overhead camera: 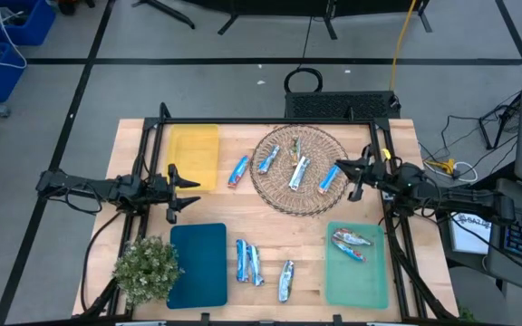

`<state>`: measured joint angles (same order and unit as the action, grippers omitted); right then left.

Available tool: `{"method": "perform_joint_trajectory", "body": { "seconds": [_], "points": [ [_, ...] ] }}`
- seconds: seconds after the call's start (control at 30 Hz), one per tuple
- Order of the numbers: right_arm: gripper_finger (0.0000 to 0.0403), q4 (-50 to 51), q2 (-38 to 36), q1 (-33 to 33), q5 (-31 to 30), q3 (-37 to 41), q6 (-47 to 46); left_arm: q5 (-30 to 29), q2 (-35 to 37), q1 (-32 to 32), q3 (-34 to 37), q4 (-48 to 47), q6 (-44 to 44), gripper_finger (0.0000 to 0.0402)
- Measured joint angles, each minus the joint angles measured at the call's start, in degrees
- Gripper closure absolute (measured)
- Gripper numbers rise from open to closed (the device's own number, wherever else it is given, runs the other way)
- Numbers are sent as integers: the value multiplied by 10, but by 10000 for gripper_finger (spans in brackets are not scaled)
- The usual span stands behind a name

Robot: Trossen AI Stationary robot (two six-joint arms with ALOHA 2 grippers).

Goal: Pick and place Granola Bars by type
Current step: Put the red granola bar into the light blue bin

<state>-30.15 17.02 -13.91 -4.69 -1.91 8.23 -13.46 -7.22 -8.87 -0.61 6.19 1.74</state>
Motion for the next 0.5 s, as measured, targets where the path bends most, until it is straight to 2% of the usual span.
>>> {"method": "perform_joint_trajectory", "body": {
  "seconds": [0.23,0.5],
  "points": [
    [390,0,0,0,0,1,0,0,0,0,0,1,1,192],
    [391,0,0,0,0,2,0,0,0,0,0,47,10,192]
  ]
}}
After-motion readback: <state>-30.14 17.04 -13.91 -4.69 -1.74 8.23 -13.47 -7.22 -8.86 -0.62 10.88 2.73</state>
